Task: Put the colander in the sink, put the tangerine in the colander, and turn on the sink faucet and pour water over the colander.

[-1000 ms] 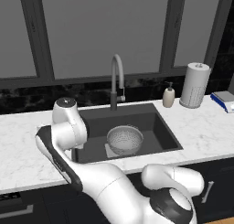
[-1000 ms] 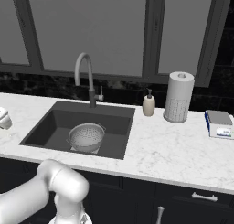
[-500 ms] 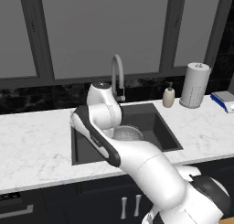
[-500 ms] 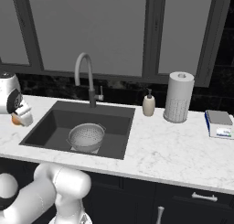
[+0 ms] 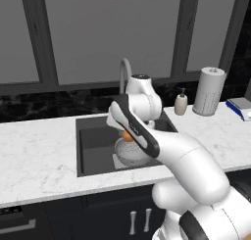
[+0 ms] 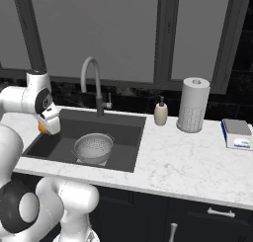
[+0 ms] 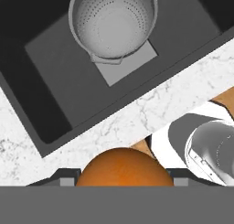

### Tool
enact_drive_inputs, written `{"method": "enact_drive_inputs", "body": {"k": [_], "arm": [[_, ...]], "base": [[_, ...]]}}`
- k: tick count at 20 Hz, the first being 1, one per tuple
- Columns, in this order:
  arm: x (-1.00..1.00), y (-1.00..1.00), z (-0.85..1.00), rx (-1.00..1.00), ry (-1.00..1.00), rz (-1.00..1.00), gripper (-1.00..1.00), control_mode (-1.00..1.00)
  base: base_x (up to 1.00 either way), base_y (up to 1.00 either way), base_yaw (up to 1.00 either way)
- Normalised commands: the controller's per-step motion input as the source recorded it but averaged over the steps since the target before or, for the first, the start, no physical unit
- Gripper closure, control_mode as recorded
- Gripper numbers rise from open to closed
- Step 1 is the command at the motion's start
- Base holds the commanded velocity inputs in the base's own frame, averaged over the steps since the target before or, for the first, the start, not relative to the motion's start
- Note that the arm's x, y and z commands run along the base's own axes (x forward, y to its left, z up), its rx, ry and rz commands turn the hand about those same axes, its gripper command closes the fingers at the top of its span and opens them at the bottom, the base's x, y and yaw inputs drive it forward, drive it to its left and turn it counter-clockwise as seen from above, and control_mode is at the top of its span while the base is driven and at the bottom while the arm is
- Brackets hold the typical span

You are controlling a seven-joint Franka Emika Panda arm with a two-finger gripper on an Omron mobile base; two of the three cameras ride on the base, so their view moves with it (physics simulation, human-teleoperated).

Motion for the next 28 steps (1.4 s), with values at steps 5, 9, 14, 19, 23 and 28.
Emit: {"method": "enact_drive_inputs", "body": {"k": [5, 9, 14, 19, 23, 28], "arm": [[-0.03, -1.00, 0.19, -0.01, 0.00, -0.06, 1.00, -1.00], [0.00, -1.00, 0.19, 0.04, 0.00, -0.05, 1.00, -1.00], [0.05, -1.00, 0.09, 0.26, 0.00, -0.06, 1.00, -1.00], [0.30, -0.85, 0.02, 0.36, 0.01, -0.01, 1.00, -1.00], [0.58, -0.28, 0.00, 0.24, 0.07, -0.02, 1.00, -1.00], [0.56, 0.00, 0.00, 0.05, 0.01, -0.07, 1.00, -1.00]], "base": [[0.00, 0.00, 0.00], [0.00, 0.00, 0.00], [0.00, 0.00, 0.00], [0.00, 0.00, 0.00], [0.00, 0.00, 0.00], [0.00, 0.00, 0.00]]}}
